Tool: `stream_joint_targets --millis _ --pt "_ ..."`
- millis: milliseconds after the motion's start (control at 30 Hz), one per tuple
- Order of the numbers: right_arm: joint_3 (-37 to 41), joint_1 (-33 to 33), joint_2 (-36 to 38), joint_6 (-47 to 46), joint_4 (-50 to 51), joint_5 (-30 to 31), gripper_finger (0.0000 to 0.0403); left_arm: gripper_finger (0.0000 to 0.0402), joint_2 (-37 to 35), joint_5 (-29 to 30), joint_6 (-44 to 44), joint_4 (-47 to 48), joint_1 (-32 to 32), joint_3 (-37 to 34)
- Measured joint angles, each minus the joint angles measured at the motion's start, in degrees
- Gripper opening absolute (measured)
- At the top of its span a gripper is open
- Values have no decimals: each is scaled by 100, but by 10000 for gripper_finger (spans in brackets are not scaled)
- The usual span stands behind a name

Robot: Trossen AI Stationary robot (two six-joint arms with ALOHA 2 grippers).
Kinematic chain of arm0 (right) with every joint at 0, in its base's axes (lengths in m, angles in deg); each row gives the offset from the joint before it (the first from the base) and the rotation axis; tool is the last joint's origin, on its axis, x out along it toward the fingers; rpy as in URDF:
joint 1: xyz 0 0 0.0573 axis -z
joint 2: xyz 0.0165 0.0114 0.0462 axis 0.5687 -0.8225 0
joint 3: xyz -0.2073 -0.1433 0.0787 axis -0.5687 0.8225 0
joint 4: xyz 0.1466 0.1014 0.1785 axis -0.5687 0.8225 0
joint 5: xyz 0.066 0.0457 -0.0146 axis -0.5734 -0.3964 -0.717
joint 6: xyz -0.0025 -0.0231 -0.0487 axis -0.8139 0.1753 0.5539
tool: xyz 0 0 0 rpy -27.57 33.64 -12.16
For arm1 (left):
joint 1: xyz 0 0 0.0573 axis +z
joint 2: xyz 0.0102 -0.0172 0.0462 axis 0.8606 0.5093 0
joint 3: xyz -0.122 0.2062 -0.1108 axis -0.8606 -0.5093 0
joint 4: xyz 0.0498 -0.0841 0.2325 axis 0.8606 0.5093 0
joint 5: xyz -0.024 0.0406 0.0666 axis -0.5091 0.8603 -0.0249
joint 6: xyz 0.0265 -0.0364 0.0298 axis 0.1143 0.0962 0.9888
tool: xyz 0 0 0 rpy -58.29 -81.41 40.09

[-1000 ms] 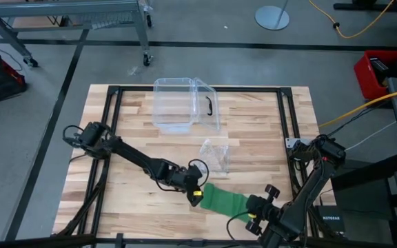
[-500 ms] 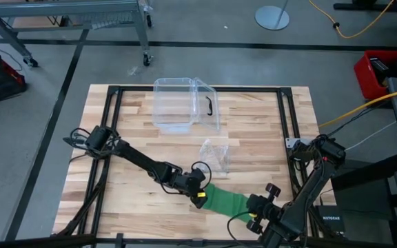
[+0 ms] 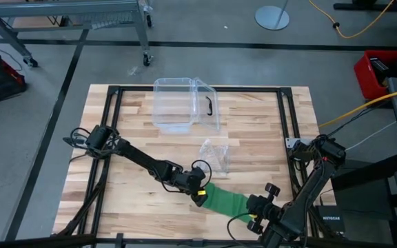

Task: Roll bandage
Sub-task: Roll the green bandage

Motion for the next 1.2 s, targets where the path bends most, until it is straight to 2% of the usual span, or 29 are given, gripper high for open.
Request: stream_joint_targets --millis 133,500,633,933,1200 --pt "0 0 0 4 0 0 5 156 0 -31 -62 15 34 0" --pt "0 0 0 9 0 5 5 235 8 -10 -316 -165 40 -7" --pt "0 0 0 9 0 7 5 239 9 4 -432 -676 18 -7" --pt "2 0 0 9 -15 3 5 239 360 0 -918 -665 -4 29" --pt "2 4 0 173 -1 149 5 239 483 -49 -1006 -1521 -85 161"
